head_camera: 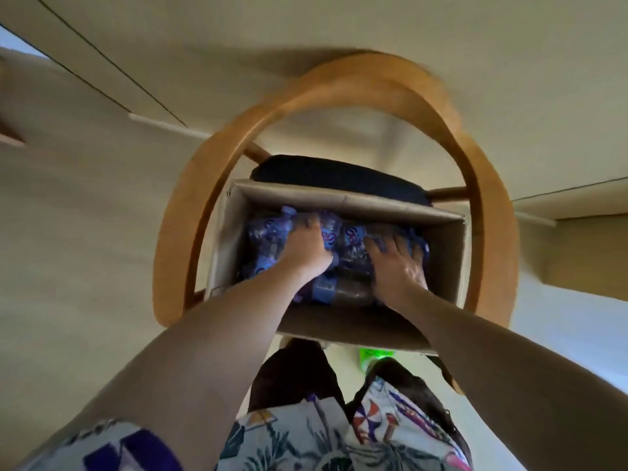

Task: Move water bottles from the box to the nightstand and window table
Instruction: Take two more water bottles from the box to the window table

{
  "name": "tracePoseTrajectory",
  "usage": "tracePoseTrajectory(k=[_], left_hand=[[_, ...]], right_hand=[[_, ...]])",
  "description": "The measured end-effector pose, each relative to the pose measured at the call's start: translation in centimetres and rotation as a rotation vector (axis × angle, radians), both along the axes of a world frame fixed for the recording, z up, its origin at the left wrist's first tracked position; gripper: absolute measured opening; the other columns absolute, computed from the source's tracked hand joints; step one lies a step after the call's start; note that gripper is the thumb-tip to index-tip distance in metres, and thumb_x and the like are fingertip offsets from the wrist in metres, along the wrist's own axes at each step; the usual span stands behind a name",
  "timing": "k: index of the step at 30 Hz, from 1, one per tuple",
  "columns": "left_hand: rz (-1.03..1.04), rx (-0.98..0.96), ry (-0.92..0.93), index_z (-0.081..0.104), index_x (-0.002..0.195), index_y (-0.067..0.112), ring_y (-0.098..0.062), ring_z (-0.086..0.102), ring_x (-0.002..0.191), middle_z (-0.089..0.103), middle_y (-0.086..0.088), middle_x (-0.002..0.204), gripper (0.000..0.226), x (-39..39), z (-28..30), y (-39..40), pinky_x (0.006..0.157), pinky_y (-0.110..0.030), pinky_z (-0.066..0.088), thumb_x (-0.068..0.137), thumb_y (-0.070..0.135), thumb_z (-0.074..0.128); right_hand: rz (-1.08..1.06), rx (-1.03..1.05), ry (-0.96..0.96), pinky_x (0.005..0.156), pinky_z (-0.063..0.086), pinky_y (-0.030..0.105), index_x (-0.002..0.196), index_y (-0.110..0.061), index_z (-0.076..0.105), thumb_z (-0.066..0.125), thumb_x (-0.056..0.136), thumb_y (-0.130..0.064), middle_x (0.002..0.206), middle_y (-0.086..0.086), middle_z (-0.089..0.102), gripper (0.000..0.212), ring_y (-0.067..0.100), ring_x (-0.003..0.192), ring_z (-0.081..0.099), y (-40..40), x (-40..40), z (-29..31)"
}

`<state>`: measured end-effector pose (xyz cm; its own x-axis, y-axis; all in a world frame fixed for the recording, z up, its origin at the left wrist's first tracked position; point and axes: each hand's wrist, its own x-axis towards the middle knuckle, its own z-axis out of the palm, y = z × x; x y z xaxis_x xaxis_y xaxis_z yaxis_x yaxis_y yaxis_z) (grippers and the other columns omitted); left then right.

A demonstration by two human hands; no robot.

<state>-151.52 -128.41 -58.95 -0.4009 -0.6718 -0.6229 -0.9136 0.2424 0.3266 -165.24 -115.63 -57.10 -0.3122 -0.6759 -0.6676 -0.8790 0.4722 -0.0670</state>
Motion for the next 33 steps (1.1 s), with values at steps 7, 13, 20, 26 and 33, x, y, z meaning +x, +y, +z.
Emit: tracePoseTrajectory(k=[7, 13, 20, 26, 33], left_hand=[[0.065, -0.026, -0.125, 0.032, 0.145, 0.004, -0.034, 0.05, 0.13, 0.05, -0.019, 0.142, 0.094, -2.9, -3.0, -0.8, 0.097, -0.037, 0.047, 0.076, 0.039, 0.085], [0.016, -0.153, -0.068, 0.048, 0.124, 0.009, -0.031, 0.065, 0.106, 0.065, -0.013, 0.117, 0.079, -2.3, -3.6, -0.3, 0.071, -0.033, 0.045, 0.067, 0.046, 0.088], [0.005, 0.045, -0.061, 0.066, 0.108, 0.013, -0.025, 0.067, 0.087, 0.068, -0.006, 0.098, 0.066, -2.2, -2.4, -2.2, 0.065, -0.027, 0.045, 0.057, 0.046, 0.092], [-0.048, 0.396, -0.157, 0.072, 0.096, 0.019, -0.021, 0.069, 0.078, 0.071, -0.002, 0.088, 0.063, -3.4, 1.2, -4.3, 0.075, -0.032, 0.059, 0.046, 0.056, 0.083], [0.116, 0.672, 0.02, 0.069, 0.107, 0.012, -0.026, 0.075, 0.09, 0.076, -0.012, 0.1, 0.059, -6.7, 7.0, -2.7, 0.087, -0.04, 0.06, 0.059, 0.045, 0.081]], right_hand=[[-0.03, 0.049, 0.086, 0.118, 0.007, 0.071, 0.15, -0.028, 0.034, 0.082, 0.071, -0.026, 0.149, 0.01, 0.041, 0.093, 0.035, 0.145, 0.029, -1.5, 0.3, -3.9], [-0.02, 0.019, 0.101, 0.118, 0.009, 0.07, 0.147, -0.028, 0.038, 0.084, 0.067, -0.026, 0.146, 0.01, 0.044, 0.092, 0.034, 0.142, 0.033, -1.2, 0.4, -4.4], [-0.014, 0.048, 0.006, 0.117, 0.017, 0.065, 0.146, -0.032, 0.04, 0.08, 0.071, -0.035, 0.149, 0.008, 0.047, 0.085, 0.033, 0.142, 0.035, -1.7, -0.7, -3.0], [-0.288, 0.02, -0.142, 0.11, 0.036, 0.051, 0.139, -0.034, 0.045, 0.084, 0.061, -0.042, 0.14, 0.007, 0.056, 0.088, 0.033, 0.133, 0.048, 0.9, 0.3, 0.1], [-0.679, -0.153, -0.26, 0.073, 0.048, 0.029, 0.117, -0.03, 0.061, 0.091, 0.051, -0.036, 0.101, 0.003, 0.074, 0.073, 0.031, 0.098, 0.068, 3.8, -0.2, 4.8]])
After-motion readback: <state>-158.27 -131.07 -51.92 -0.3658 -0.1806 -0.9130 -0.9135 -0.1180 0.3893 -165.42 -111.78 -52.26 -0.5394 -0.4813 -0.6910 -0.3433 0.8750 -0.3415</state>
